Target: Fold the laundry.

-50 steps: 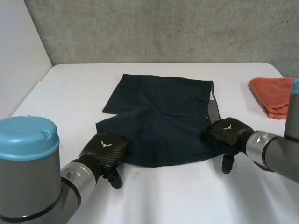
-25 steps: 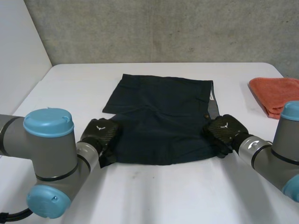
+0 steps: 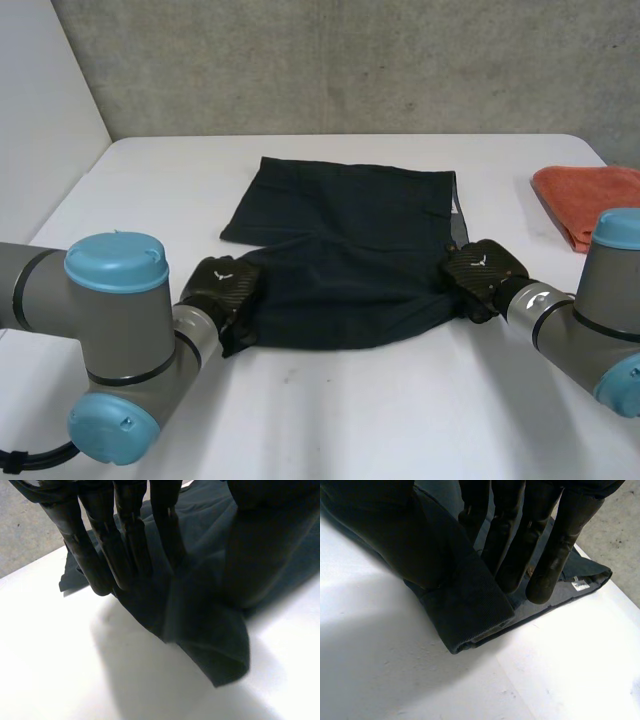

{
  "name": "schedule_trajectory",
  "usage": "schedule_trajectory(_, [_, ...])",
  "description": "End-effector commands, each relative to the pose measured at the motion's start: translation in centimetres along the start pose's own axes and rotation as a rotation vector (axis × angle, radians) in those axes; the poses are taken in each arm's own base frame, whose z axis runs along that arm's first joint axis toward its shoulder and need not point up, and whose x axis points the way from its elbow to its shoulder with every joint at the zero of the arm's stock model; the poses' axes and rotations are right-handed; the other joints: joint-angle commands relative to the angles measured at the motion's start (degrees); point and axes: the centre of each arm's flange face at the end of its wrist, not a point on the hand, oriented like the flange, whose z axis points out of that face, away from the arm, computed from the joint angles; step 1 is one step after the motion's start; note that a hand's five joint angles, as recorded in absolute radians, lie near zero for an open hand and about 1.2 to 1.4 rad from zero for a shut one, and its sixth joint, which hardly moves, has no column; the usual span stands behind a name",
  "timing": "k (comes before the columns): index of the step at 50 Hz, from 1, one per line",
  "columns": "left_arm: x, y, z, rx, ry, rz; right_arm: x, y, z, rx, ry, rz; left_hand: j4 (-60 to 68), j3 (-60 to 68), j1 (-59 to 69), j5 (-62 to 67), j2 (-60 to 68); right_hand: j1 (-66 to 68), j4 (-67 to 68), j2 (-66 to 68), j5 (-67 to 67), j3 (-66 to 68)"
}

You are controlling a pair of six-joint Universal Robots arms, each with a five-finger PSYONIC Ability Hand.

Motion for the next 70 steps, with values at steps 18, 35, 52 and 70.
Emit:
schedule_trajectory(18, [0.6, -3.0, -13.5, -0.205, 0.129, 0.438, -0.2, -6.1, -11.4, -0.261, -0.234, -0.127, 37.0, 37.0, 35.6, 37.4, 36.5, 27.1, 11.9, 12.6, 14.2, 12.4])
schedule_trajectory(35, [1.1, -3.9, -11.1, -0.113, 0.137, 0.558, -1.2, -6.3, -14.1, -0.277, -0.299, -0.237, 37.0, 37.0, 35.6, 37.4, 36.5, 27.1, 11.9, 12.6, 14.2, 12.4])
schedule_trajectory(52, [-1.4, -6.8, 10.2, 0.393, -0.198, 0.554, 2.6, -5.4, 2.4, -0.177, 0.157, -0.218, 37.0, 37.0, 35.6, 37.4, 36.5, 27.1, 11.9, 12.6, 14.2, 12.4])
schedule_trajectory(70, [-0.7, -4.5, 16.3, 0.582, -0.178, 0.575, 3.8, -4.4, 10.5, -0.075, 0.364, -0.245, 1.1, 1.2, -0.2, 1.5, 0.6, -42.9, -58.1, -57.4, -55.8, -57.6])
